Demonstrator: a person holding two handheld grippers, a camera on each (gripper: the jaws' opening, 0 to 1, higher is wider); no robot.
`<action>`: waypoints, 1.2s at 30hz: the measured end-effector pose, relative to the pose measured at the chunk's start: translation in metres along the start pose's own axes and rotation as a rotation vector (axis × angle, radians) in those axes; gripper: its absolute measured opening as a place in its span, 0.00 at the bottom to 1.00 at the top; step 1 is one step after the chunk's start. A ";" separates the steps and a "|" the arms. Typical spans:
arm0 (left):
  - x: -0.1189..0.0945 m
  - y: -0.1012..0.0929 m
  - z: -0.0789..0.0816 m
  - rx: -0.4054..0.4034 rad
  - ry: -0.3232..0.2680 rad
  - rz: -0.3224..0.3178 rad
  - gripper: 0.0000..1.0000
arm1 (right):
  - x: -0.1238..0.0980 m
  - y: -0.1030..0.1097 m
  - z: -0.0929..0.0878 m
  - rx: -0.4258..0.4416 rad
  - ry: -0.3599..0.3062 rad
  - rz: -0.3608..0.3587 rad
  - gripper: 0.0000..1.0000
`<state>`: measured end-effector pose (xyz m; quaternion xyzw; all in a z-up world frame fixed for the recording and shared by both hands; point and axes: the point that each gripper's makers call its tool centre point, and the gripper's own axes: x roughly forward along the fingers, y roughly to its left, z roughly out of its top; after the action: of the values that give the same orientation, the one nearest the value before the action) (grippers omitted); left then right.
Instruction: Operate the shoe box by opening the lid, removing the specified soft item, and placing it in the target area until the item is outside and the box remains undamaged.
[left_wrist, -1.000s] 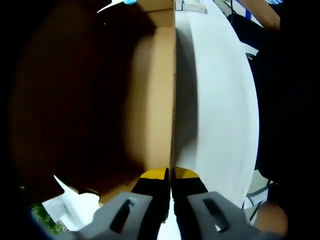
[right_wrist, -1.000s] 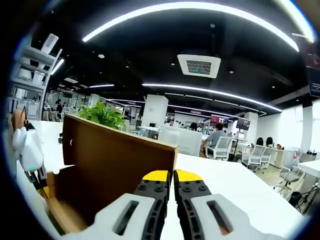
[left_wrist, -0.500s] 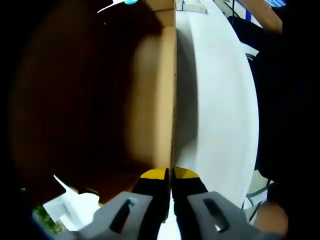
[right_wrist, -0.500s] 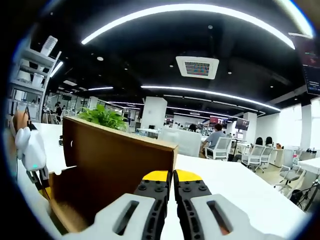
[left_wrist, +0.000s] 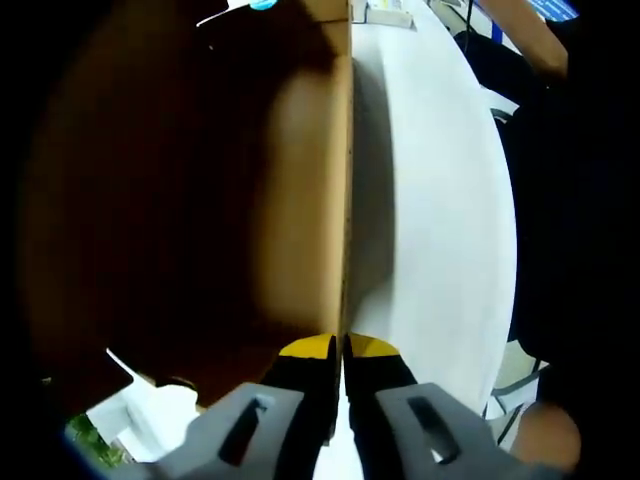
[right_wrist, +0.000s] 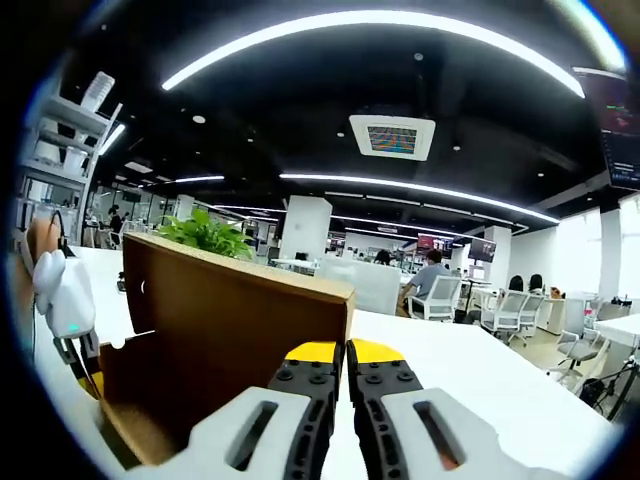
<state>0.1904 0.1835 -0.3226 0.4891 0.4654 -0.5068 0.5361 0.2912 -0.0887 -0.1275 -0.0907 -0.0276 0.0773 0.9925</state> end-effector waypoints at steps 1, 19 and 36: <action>0.000 0.002 -0.001 0.000 -0.001 -0.001 0.03 | 0.000 0.000 0.000 -0.009 0.002 -0.001 0.01; -0.002 -0.003 0.000 0.003 -0.001 -0.008 0.06 | -0.005 0.003 -0.001 -0.006 -0.007 -0.001 0.01; -0.001 -0.006 -0.002 0.008 0.023 -0.002 0.08 | -0.010 0.005 -0.002 0.018 -0.023 0.005 0.01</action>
<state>0.1845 0.1855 -0.3216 0.4964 0.4698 -0.5036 0.5284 0.2808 -0.0857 -0.1310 -0.0809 -0.0382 0.0812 0.9927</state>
